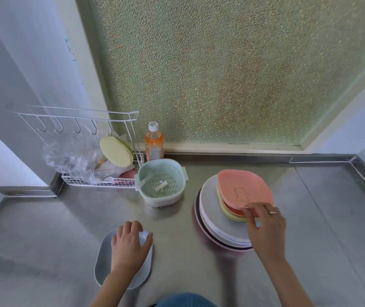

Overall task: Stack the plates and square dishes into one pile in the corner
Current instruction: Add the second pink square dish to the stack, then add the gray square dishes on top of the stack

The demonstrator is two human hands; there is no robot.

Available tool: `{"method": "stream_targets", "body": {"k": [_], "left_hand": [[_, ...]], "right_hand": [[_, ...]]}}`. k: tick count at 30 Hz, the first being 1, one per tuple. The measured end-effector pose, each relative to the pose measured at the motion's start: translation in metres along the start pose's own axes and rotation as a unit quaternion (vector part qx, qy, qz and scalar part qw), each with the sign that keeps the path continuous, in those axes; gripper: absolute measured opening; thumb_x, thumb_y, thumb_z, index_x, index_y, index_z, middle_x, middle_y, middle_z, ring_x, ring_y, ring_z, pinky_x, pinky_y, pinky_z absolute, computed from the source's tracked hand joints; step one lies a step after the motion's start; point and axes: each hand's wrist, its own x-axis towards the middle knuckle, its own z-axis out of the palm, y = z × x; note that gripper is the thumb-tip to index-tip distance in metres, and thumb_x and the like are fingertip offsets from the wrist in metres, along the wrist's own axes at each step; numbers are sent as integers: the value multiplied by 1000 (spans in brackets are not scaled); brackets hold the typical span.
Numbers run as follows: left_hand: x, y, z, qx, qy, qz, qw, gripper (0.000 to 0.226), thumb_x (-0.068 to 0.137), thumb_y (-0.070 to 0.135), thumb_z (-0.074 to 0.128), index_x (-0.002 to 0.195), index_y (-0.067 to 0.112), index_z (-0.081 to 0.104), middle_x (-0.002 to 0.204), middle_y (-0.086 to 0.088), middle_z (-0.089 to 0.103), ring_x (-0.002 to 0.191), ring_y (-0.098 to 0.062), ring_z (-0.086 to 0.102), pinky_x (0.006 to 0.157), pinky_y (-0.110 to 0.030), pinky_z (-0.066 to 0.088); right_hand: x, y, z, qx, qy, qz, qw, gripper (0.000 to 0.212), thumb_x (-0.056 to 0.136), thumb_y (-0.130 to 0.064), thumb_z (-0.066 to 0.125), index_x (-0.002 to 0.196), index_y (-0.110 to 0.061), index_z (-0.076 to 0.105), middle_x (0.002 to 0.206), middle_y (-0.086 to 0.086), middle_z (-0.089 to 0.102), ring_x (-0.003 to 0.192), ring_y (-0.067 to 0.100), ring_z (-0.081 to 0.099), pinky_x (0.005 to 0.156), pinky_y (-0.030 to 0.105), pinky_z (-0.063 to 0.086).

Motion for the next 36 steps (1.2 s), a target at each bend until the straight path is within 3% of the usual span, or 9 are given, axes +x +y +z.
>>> {"method": "stream_targets", "body": {"k": [5,10,12,16,20,24,28,31,36], "left_hand": [[-7,-4,8,102,-95,39,990,58,77,67,26,96,24,60,107,3,60,106,-22,54,85,-35,40],[-9,-4,12,126,-131,70,981,54,81,64,28,101,24,58,114,2,56,111,-21,51,91,-36,37],[-9,-4,11,129,-134,80,979,61,73,58,18,95,21,62,105,0,61,103,-24,57,84,-38,41],[-8,-4,14,137,-86,95,982,31,71,37,31,67,20,57,68,1,58,65,-22,63,55,-31,40],[-5,1,8,120,-8,97,988,15,69,25,37,62,20,49,61,2,51,52,-23,57,49,-26,30],[-4,4,3,110,36,124,985,16,67,16,35,67,16,50,66,-2,53,51,-26,55,51,-26,28],[-8,7,-2,77,90,169,978,3,73,16,40,74,18,42,68,-4,53,55,-29,55,51,-31,38],[-10,13,-7,41,150,215,964,8,83,19,40,76,19,38,67,-4,52,60,-25,50,61,-32,32],[-4,30,-22,25,191,295,936,6,86,20,40,85,16,44,68,-4,52,67,-20,39,63,-30,31]], "right_hand": [[-11,6,0,-81,-33,33,996,22,77,-35,49,85,-24,66,92,-3,68,91,27,54,78,37,34],[-7,5,1,-86,-65,55,993,30,77,-39,38,88,-28,64,96,-8,68,93,24,52,80,36,31],[-8,1,0,-68,-36,61,995,37,76,-39,35,94,-26,64,102,-5,67,92,25,54,78,35,30],[-20,-14,1,-23,60,40,997,35,76,-27,41,99,-16,66,107,5,65,90,27,53,75,33,28],[-35,-34,10,11,75,-49,996,30,76,-17,45,95,-15,67,100,4,66,92,22,50,75,31,29],[-50,-60,23,93,-33,-110,989,30,76,-14,46,100,-24,61,100,-5,64,94,18,54,81,29,35],[-56,-82,33,143,-192,-177,955,49,79,-13,45,125,-29,51,127,-10,54,112,10,53,92,27,41],[-54,-97,36,160,-289,-205,921,59,85,-18,42,140,-38,34,147,-16,35,126,4,41,102,21,35],[-43,-123,42,172,-329,-255,893,54,89,-25,35,142,-36,30,151,-15,28,126,14,44,102,30,38]]}}
